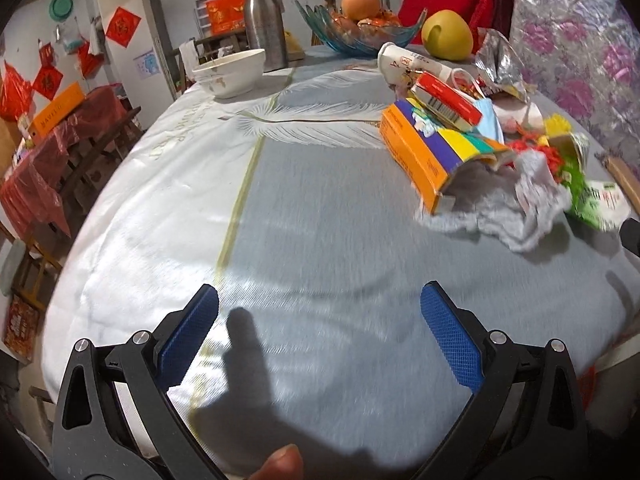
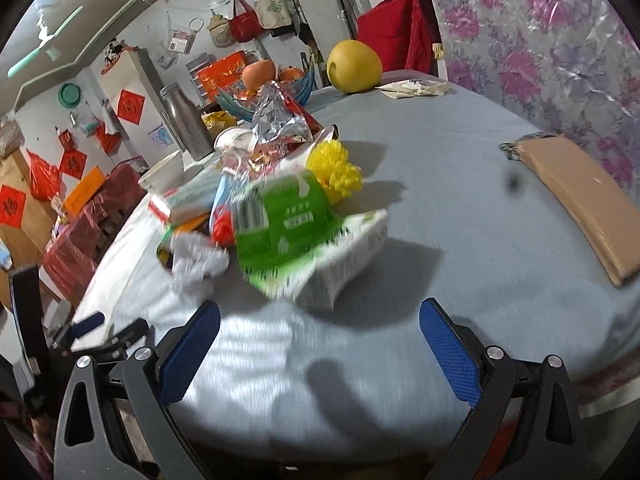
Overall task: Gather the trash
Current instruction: 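Grasp the green tea drink carton with the right gripper, then grasp the crumpled white plastic bag with the left gripper while the right gripper holds the carton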
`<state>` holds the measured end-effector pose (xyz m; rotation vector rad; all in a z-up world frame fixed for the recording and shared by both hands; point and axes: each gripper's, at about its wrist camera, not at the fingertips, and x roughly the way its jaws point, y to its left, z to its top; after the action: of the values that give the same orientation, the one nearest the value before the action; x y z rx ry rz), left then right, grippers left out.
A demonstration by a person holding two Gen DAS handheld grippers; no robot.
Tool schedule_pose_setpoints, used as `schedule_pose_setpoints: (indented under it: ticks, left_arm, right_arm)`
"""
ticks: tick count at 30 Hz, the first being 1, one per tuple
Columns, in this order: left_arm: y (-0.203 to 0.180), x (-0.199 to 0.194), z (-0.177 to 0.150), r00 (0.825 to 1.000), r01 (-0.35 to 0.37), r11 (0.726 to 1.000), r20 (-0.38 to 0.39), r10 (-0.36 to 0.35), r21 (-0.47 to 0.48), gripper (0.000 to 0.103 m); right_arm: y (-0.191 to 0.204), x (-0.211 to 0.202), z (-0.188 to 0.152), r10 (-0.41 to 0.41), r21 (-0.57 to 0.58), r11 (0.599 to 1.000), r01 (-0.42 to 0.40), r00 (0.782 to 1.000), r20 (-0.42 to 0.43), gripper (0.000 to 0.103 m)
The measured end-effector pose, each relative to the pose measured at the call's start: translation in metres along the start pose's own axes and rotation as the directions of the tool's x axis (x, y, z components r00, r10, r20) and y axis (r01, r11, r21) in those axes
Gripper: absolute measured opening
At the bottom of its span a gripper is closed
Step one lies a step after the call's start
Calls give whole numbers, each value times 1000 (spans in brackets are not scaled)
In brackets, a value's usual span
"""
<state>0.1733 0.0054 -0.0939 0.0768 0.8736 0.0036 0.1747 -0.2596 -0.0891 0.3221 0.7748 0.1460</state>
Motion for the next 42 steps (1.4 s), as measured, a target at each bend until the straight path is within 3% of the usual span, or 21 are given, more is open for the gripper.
schedule_pose_setpoints:
  ticks: [2,9,17,19,25,33,42]
  left_arm:
    - [6,3,-1,999,35,998,10,-35,-54,97]
    - [4,1,-11,994,40,999,99,-38,-19,98]
    - [5,-4,-19,987,60,998,149,-57,-14,97]
    - [5,-6,-20,987,73,997,142,-72,-2,97]
    - [4,-9,-25,985,87,996,150,-87,8,97]
    - [-7,-13,-14,970,210,978,121,-209,8,97]
    - [-63,-16,16,931,335,934,109,-348,122,97]
  right_arm:
    - [1,10,8,8,5,1000,-8,1000,-7,98]
    - [11,34,20,24,7,1000,-24,999,-26,98]
    - [22,56,32,-52,-39,998,50,998,-30,98]
    - [16,51,29,-65,-42,997,64,998,-5,82]
    - [-6,29,24,-51,-34,998,53,997,54,80]
    - [-15,-7,14,-2,-45,999,6,996,90,80]
    - [-33,-14,-3,-24,-34,999,27,998,61,80]
